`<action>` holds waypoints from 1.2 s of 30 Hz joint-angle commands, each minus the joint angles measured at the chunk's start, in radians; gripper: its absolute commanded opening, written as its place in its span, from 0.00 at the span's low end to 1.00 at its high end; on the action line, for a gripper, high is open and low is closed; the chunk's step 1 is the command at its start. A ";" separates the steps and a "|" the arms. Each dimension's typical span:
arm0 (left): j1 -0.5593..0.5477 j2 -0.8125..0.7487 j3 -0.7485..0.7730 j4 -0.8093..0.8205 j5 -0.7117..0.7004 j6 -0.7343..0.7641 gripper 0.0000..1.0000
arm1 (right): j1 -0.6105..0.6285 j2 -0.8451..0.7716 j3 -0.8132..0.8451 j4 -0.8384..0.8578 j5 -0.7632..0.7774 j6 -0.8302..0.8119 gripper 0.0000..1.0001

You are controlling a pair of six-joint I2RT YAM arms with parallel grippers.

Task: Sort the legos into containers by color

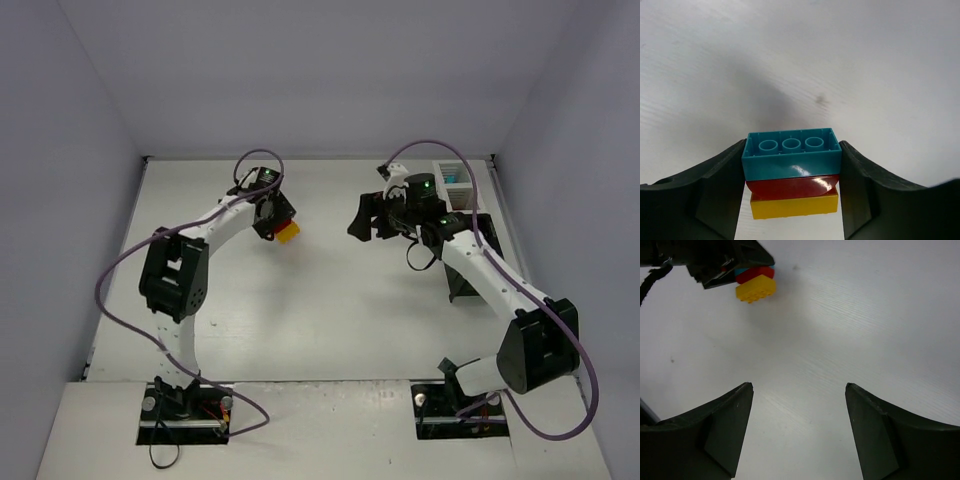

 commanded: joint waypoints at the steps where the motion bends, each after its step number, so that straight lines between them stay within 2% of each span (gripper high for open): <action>1: -0.008 -0.203 -0.041 0.309 0.087 0.068 0.00 | 0.030 0.006 0.100 0.105 -0.114 0.059 0.72; 7: -0.011 -0.344 -0.193 0.583 0.205 0.078 0.00 | 0.114 0.046 0.203 0.147 -0.128 0.133 0.72; 12: -0.011 -0.430 -0.256 0.688 0.260 0.082 0.00 | 0.180 0.086 0.246 0.196 -0.116 0.179 0.72; 25: -0.032 -0.591 -0.370 0.797 0.285 0.101 0.00 | 0.213 0.164 0.299 0.259 0.061 0.240 0.68; 36: -0.054 -0.585 -0.376 0.806 0.280 0.121 0.00 | 0.213 0.209 0.341 0.310 0.025 0.259 0.63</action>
